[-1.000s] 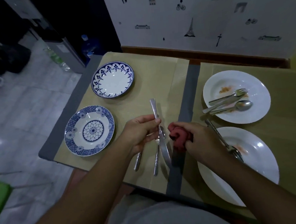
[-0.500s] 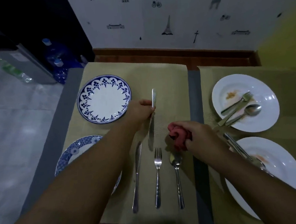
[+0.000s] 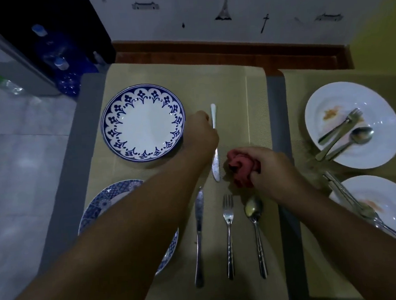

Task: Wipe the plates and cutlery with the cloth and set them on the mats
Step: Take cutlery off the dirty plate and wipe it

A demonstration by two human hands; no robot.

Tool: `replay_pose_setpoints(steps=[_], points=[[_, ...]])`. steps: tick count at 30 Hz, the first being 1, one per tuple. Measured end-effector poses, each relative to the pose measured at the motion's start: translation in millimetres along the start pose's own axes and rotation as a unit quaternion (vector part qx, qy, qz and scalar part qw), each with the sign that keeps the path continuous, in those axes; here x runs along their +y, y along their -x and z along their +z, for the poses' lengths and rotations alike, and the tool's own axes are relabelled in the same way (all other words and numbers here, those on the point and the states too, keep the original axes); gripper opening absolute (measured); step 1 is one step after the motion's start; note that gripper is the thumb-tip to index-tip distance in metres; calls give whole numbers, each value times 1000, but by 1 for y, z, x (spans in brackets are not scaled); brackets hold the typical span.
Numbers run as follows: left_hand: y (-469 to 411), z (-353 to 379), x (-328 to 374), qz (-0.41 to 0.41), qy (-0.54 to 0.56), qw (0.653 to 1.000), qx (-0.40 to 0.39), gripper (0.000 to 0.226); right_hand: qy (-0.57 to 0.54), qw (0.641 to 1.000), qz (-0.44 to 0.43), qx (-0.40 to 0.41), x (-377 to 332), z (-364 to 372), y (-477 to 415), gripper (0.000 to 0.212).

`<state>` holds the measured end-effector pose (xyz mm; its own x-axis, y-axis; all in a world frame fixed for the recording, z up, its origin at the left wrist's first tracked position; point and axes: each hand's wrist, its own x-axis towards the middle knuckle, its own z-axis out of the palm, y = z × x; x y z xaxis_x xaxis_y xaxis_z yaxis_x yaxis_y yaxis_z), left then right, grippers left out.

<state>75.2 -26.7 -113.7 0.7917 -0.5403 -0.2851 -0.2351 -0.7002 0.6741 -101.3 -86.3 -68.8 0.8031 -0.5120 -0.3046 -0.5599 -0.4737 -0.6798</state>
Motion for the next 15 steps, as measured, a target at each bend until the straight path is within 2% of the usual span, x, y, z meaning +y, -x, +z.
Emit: replay_pose_setpoints(steps=[3, 6, 10, 15], points=[[25, -4, -12, 76, -29, 997, -19, 34, 3, 1000, 2, 10, 1, -1, 1, 63], [65, -2, -35, 219, -174, 957, -74, 50, 15, 1000, 8, 8, 2, -2, 6, 60], [98, -1, -57, 221, -282, 911, -204, 72, 20, 1000, -20, 6, 4, 1, 12, 58], [95, -9, -62, 211, -297, 909, -203, 73, 32, 998, -52, 0, -5, 9, 6, 53]])
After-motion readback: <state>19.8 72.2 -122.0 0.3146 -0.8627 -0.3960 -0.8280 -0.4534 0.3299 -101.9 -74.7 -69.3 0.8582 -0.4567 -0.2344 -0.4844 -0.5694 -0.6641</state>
